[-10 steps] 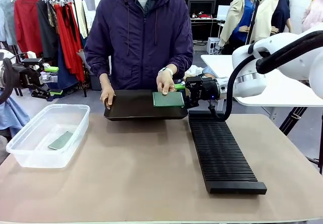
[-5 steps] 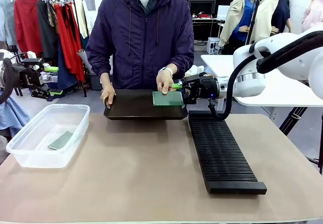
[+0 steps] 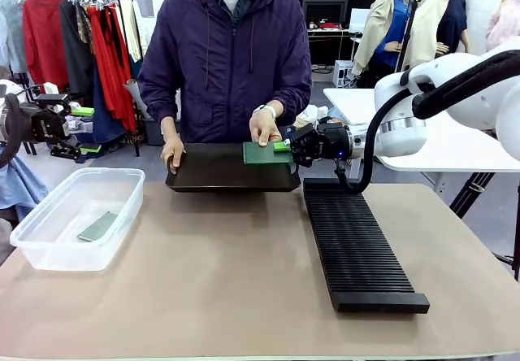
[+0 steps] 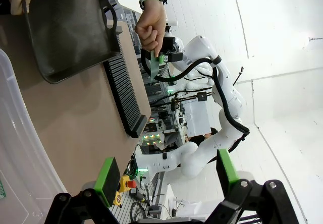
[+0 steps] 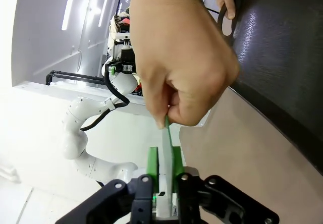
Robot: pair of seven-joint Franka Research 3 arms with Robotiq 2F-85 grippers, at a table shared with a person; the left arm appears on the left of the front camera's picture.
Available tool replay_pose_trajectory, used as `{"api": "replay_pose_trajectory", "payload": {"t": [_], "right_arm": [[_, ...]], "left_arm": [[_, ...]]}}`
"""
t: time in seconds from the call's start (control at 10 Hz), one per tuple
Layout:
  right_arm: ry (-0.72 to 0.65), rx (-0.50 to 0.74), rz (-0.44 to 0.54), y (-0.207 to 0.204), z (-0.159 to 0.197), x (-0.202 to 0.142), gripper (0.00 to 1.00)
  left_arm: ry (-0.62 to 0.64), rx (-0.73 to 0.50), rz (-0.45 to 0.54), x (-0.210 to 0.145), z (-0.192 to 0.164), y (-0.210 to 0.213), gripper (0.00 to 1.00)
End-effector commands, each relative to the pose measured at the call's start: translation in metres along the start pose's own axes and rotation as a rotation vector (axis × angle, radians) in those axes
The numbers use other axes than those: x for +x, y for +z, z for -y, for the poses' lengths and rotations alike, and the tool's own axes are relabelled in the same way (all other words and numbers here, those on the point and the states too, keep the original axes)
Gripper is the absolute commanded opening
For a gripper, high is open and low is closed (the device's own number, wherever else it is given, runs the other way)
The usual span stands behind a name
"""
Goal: Sort PCBs into racks and boxes based on the side picked up.
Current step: Pick up the Blank PCB handed by the Human.
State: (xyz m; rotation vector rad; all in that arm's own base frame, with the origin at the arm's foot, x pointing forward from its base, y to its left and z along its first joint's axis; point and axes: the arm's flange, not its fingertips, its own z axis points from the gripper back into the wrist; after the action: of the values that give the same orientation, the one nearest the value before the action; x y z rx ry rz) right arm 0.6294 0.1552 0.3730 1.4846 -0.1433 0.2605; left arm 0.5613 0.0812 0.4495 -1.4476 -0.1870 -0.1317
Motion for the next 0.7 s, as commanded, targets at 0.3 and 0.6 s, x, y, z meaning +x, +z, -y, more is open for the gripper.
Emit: {"api": "replay_pose_trajectory", "payload": {"t": [0.3,0.6], "right_arm": [[-0.028,-0.012,0.027,-0.0074,-0.0026,0.0044,0.0],[-0.004,-0.007,0.004,-0.0005,0.0008,0.0004,0.0]], "left_arm": [[-0.008,-0.003,0.0,-0.0007,0.0021,0.0012,1.0],[-0.008,-0.003,0.0,-0.0007,0.0021,0.0012,1.0]]}}
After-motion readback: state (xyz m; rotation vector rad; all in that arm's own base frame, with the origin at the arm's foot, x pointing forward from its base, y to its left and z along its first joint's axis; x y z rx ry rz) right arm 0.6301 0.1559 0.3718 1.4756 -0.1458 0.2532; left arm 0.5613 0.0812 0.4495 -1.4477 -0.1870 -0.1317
